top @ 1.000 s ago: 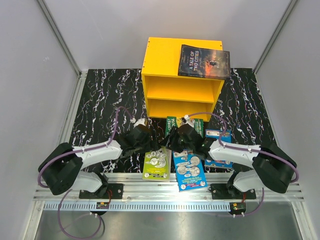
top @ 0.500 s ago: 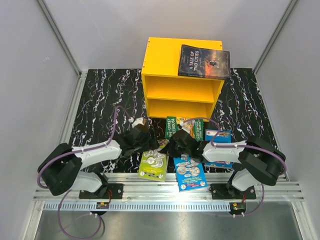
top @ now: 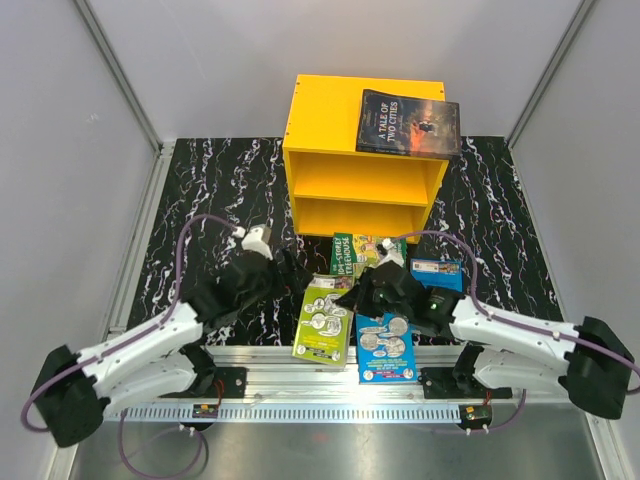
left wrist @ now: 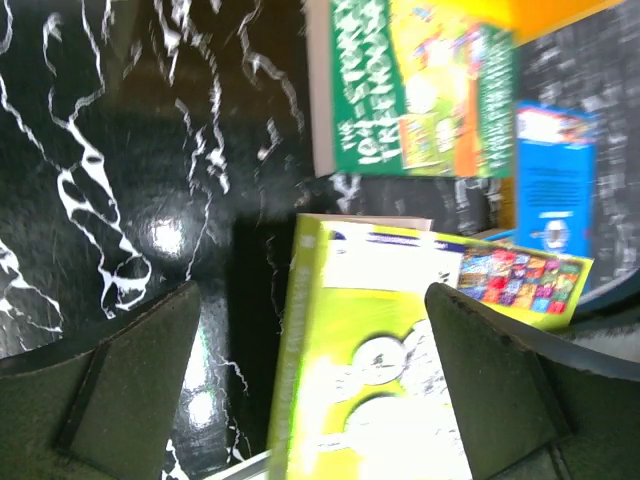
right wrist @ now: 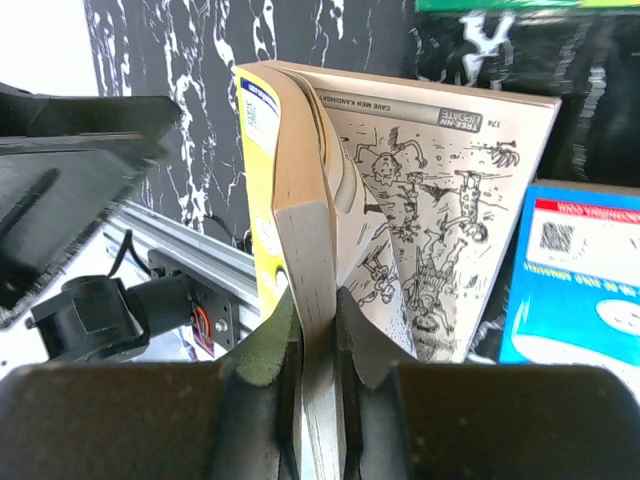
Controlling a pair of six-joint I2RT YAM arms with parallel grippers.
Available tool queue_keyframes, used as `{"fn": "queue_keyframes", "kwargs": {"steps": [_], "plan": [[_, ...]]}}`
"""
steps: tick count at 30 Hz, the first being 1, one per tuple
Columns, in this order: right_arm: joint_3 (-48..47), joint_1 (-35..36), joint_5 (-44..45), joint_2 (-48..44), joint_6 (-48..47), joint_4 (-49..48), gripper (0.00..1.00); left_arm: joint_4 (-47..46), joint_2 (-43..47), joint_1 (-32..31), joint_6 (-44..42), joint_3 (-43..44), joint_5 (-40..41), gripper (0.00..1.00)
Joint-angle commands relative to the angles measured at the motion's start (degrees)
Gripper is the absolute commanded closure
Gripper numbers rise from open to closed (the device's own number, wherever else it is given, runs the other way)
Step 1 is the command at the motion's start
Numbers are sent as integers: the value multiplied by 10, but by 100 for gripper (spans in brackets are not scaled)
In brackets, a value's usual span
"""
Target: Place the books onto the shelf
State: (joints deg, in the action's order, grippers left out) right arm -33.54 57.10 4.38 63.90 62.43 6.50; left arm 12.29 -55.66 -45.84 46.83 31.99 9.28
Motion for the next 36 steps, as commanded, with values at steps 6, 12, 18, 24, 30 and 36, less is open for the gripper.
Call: {"fn": "queue_keyframes", "kwargs": {"steps": [6, 12, 18, 24, 30, 36], "plan": [[-40, 5, 62, -115, -18, 116, 100, -238, 140, 46, 12, -169, -165, 1], [-26, 5, 74, -156, -20, 112, 100, -351, 108, 45, 13, -203, -268, 1], [-17, 5, 64, -152, -14, 91, 100, -488, -13, 35, 30, -203, -359, 1], [-9, 5, 69, -165, -10, 90, 100, -608, -123, 0, 49, -190, -399, 4], [3, 5, 83, -190, -7, 115, 100, -841, -214, -6, 130, -200, -450, 40], [21, 5, 101, -224, 7, 148, 98, -811, -164, -7, 126, -175, -458, 84]]}}
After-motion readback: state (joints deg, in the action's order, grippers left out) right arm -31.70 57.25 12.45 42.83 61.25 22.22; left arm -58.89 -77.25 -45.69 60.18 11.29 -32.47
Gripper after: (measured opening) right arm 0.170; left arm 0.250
